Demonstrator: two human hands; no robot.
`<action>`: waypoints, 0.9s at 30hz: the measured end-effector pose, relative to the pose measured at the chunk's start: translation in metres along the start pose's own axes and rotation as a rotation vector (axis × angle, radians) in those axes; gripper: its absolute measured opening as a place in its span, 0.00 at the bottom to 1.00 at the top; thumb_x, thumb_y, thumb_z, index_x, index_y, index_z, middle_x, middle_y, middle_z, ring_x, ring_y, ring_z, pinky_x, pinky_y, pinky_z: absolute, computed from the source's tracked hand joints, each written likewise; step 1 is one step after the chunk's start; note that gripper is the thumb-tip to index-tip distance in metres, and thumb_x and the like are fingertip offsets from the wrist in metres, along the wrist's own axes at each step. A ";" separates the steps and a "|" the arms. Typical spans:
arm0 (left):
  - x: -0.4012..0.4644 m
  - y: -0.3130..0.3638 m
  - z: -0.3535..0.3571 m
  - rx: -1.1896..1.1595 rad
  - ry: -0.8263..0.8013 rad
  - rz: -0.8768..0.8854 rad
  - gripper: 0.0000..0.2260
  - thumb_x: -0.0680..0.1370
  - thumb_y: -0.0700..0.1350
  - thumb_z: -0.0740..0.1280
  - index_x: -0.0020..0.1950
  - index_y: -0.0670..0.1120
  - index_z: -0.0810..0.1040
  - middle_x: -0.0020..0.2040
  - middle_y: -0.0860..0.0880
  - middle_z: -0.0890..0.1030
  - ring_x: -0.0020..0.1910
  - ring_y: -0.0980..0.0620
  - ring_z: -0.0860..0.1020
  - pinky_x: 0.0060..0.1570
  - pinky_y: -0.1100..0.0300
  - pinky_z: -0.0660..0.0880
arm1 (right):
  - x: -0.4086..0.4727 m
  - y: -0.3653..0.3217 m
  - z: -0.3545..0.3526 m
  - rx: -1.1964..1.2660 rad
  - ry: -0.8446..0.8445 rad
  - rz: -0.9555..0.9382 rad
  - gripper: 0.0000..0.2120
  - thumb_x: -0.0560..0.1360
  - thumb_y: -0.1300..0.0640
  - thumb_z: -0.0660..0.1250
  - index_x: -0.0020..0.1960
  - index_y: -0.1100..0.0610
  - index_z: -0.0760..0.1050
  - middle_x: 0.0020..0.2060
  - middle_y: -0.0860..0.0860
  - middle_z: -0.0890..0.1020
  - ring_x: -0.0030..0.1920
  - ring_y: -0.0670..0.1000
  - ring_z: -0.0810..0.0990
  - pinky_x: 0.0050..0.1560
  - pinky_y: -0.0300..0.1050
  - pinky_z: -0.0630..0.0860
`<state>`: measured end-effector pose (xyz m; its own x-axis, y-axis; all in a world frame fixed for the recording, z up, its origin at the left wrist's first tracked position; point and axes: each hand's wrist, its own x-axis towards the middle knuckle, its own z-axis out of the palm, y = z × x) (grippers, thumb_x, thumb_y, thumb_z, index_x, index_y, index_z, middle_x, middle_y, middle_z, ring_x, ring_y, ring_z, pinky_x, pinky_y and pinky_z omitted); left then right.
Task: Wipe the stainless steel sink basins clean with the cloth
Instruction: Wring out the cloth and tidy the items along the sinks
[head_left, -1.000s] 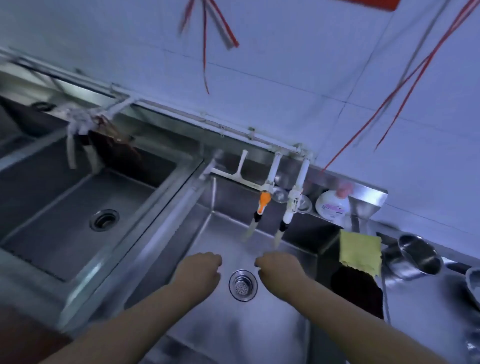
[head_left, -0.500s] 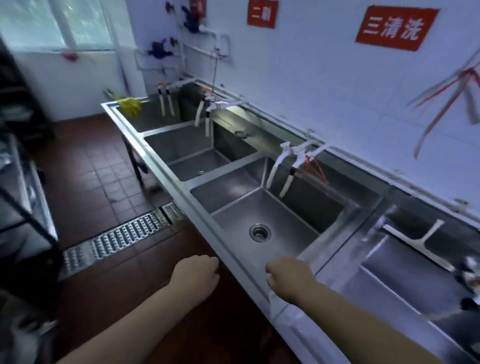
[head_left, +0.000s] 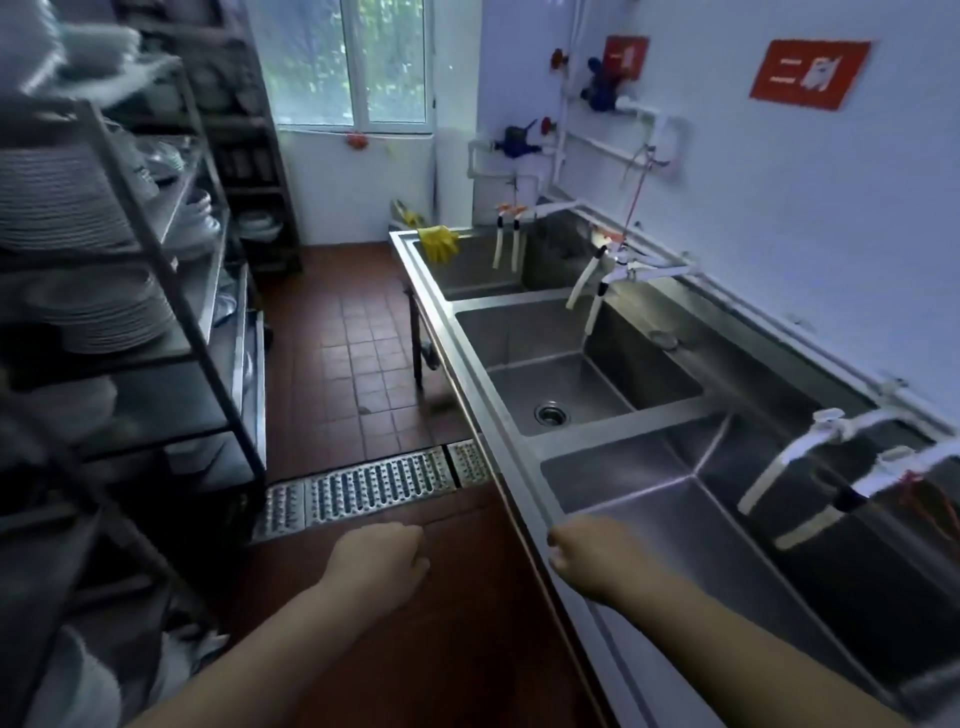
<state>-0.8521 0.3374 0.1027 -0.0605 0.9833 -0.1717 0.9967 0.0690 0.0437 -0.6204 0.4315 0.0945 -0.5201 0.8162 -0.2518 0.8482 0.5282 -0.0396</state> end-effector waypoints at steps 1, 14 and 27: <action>0.018 -0.011 -0.005 0.000 0.004 -0.030 0.13 0.79 0.55 0.58 0.56 0.50 0.74 0.57 0.51 0.78 0.58 0.49 0.76 0.50 0.58 0.72 | 0.024 0.003 -0.006 -0.001 0.005 -0.014 0.16 0.78 0.52 0.56 0.58 0.57 0.77 0.55 0.55 0.80 0.53 0.57 0.79 0.53 0.52 0.77; 0.209 -0.142 -0.059 -0.083 0.014 -0.276 0.12 0.78 0.55 0.58 0.56 0.52 0.76 0.56 0.52 0.80 0.57 0.51 0.77 0.49 0.58 0.72 | 0.302 -0.002 -0.099 0.014 0.018 -0.181 0.13 0.77 0.53 0.57 0.52 0.55 0.78 0.50 0.53 0.82 0.49 0.57 0.79 0.47 0.50 0.78; 0.420 -0.357 -0.110 -0.075 0.045 -0.245 0.13 0.79 0.56 0.58 0.58 0.51 0.74 0.58 0.52 0.78 0.58 0.51 0.76 0.50 0.58 0.71 | 0.568 -0.084 -0.180 -0.016 0.057 -0.093 0.14 0.77 0.49 0.59 0.58 0.50 0.76 0.56 0.51 0.80 0.56 0.56 0.78 0.51 0.48 0.75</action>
<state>-1.2394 0.7444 0.1234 -0.3035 0.9421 -0.1426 0.9452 0.3166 0.0798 -1.0048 0.8928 0.1285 -0.6020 0.7749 -0.1924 0.7943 0.6059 -0.0450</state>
